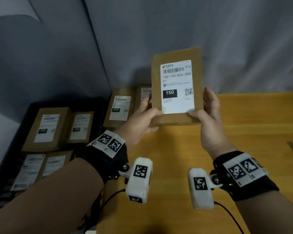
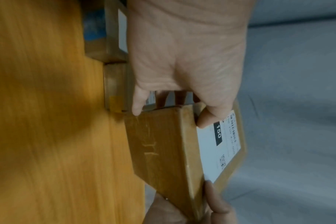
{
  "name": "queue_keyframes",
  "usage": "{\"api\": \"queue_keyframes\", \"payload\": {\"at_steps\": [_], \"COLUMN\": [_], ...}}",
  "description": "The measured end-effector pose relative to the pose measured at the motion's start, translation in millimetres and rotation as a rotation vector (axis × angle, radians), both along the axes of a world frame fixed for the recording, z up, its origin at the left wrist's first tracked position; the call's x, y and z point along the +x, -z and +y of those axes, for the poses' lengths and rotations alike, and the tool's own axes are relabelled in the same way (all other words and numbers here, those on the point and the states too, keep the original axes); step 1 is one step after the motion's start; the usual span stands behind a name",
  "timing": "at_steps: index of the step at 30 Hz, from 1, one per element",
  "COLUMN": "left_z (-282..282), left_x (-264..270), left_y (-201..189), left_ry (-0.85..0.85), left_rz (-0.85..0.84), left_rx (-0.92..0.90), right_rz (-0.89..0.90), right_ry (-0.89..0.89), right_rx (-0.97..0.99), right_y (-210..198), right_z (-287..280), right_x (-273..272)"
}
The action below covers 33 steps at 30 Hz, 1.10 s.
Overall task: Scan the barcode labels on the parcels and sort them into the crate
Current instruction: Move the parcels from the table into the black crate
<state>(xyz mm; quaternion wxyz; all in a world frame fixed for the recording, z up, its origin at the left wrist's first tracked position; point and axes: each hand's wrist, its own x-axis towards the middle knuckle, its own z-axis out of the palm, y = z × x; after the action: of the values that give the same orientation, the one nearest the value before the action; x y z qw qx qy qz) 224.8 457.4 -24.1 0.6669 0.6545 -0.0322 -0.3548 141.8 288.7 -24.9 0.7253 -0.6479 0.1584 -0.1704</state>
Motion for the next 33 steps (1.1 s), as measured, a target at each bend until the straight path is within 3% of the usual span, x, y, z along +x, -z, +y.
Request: {"api": "queue_keyframes", "payload": {"at_steps": [3,6,8,13,19,22,26,33], "left_z": [47,97,130,228,290,303,307,314], "left_x": [-2,-3,-2,13,40,58,73,88], "left_y": [-6,-9,-12,-18,0,28,49,50], "left_ry": [-0.083,-0.225,-0.303,-0.297,-0.228,-0.092,0.118,0.139], "left_rz": [-0.124,-0.437,-0.557,-0.577,-0.514,-0.483,-0.447,-0.682], "left_rx": [0.040,0.218,0.310,0.453,0.527,0.624,0.760,1.032], "right_rz": [-0.022,-0.023,0.008,0.121,0.232,0.303,0.501,0.455], "right_ry": [-0.190,-0.280,-0.333,-0.405,-0.389,-0.299,-0.470,-0.443], "right_rx": [-0.043,-0.034,-0.008,-0.040,-0.134,-0.286,-0.518,-0.540], "right_y": [-14,-20,-20,-5,15,32,47,52], "right_z": [42,96,130,215,276,288,298,301], "right_x": [11,21,29,55,83,98,106,111]}}
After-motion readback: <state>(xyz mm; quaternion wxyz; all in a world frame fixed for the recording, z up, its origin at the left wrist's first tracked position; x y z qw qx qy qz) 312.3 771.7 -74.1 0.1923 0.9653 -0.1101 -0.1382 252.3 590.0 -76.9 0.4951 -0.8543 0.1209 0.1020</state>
